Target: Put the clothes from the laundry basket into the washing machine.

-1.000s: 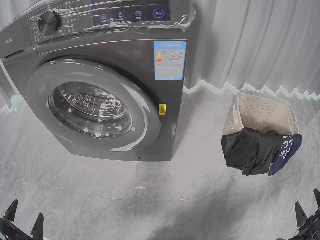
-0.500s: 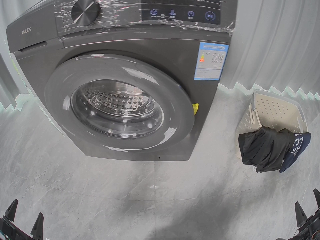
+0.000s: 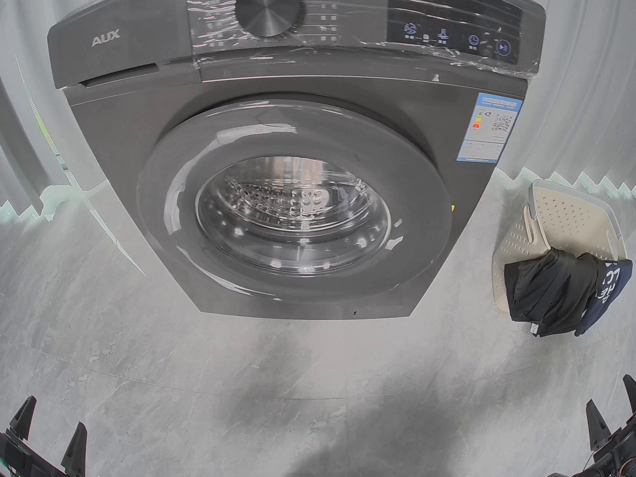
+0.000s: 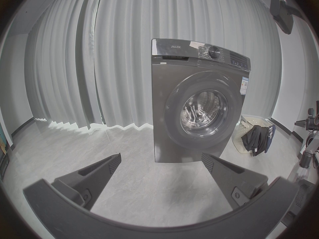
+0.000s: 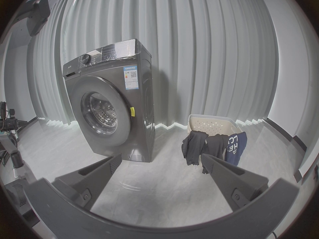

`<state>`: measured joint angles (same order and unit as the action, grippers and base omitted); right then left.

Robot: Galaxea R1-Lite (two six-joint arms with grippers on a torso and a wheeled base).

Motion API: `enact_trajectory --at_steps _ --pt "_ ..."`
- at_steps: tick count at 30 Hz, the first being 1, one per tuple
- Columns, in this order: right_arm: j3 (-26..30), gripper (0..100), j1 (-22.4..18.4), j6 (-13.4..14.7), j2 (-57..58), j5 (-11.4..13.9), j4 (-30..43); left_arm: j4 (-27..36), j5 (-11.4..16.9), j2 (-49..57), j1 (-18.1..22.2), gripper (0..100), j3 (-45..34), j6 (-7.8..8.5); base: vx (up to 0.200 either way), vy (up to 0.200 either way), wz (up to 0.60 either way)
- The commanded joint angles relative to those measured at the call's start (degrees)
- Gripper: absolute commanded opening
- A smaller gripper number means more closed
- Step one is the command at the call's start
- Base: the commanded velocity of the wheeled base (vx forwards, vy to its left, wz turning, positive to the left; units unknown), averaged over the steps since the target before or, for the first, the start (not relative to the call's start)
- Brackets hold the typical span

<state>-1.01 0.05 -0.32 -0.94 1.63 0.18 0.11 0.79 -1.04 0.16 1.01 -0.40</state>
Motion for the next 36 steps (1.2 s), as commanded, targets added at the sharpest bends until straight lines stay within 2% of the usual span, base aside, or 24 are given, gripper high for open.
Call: enact_trajectory --at_steps 1,9,18,24,31,34,35,36 --pt "0.9 100 0.0 0.0 0.9 0.0 0.0 0.0 0.0 0.8 0.0 100 -0.9 0.05 0.0 0.0 0.0" --pt "0.9 100 0.0 0.1 0.9 0.0 -0.1 0.1 -0.1 0.8 0.1 100 -0.9 0.49 0.0 0.0 0.0" --pt "0.9 100 0.0 0.1 0.9 0.1 0.0 0.1 0.0 0.8 0.1 100 -0.9 0.14 0.0 0.0 0.0" --pt "0.9 100 0.0 0.5 0.9 0.1 0.0 0.1 -0.1 0.8 0.1 100 -0.9 0.31 0.0 -0.2 0.0" --pt "0.9 100 0.0 0.3 0.9 0.7 -0.4 0.1 -0.1 0.8 0.1 100 -0.9 0.49 0.0 0.0 0.0" --pt "-5.2 100 0.2 0.4 0.3 0.9 -4.1 0.1 0.0 0.8 0.1 100 -0.9 0.49 0.0 0.0 0.0" --pt "-5.2 100 0.2 0.4 0.3 0.9 -4.1 0.1 0.0 0.8 0.1 100 -0.9 0.49 0.0 0.0 0.0" --pt "-8.1 100 0.4 0.2 -2.0 1.1 -3.9 0.1 0.0 0.8 0.1 100 -0.9 0.49 0.0 0.0 0.0"
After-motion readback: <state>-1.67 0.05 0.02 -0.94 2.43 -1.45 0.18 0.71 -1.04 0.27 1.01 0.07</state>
